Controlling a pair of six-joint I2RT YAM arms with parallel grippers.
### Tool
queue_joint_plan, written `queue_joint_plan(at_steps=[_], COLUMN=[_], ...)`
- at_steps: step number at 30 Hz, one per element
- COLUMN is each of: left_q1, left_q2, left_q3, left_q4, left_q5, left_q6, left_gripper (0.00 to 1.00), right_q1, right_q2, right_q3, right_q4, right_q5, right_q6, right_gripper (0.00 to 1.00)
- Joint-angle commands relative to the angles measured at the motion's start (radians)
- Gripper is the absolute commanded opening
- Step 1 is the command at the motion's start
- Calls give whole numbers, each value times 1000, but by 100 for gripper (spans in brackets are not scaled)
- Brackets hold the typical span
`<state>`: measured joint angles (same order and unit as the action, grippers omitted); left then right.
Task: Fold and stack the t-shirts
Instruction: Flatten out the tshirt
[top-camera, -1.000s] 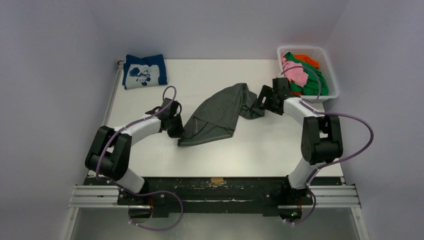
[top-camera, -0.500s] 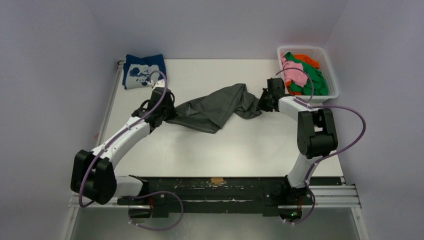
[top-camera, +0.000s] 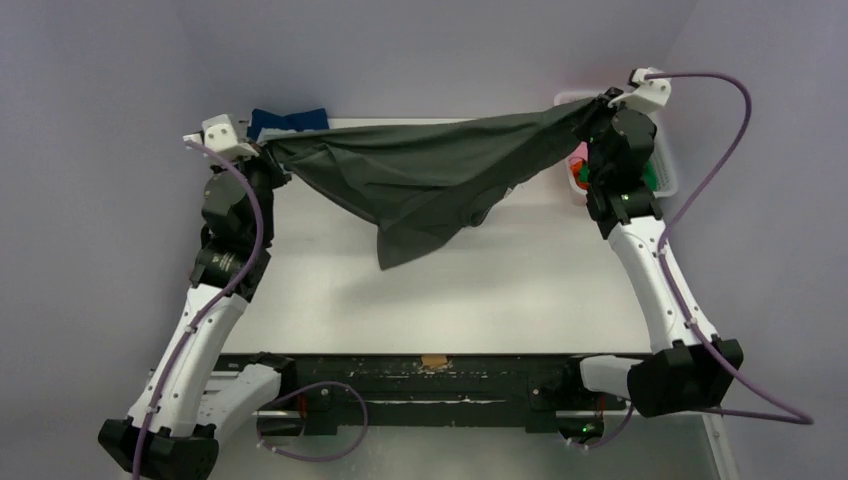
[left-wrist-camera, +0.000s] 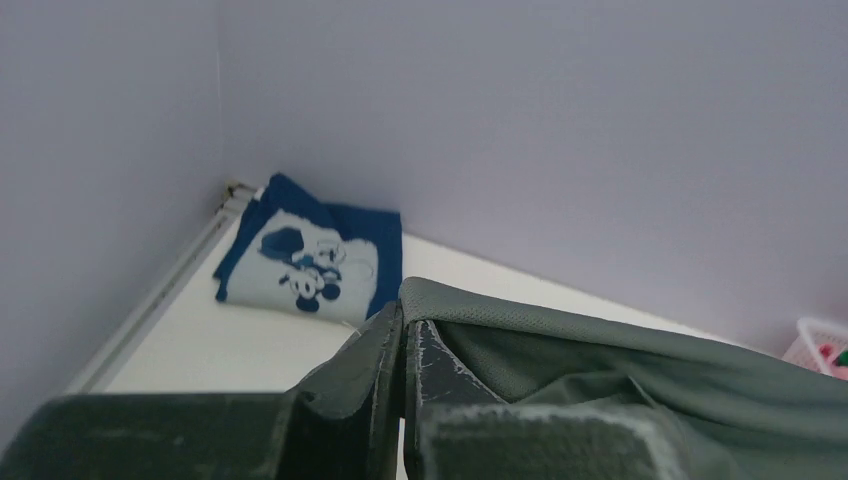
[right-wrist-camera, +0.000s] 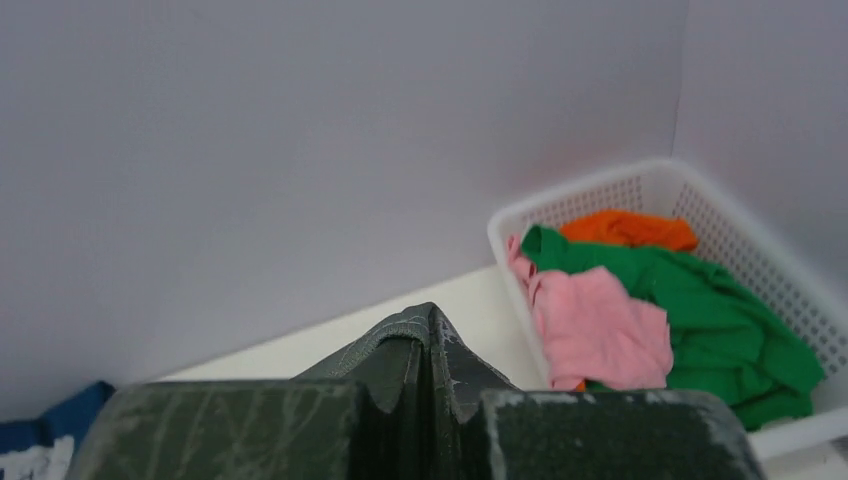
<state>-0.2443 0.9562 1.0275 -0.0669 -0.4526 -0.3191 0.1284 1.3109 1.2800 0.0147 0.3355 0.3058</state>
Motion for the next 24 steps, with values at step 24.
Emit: queue_joint_plan(at_steps=[24], left_q1=[52], left_q2=[5], left_q3=[184], left_q4=[38], left_q5=[-68], left_q6=[129], left_gripper=[0], right_q1=[-7], right_q2=[-211], right_q3=[47], right_q4=[9], right_q5=[-78], right_q6=[-148], right_gripper=[0])
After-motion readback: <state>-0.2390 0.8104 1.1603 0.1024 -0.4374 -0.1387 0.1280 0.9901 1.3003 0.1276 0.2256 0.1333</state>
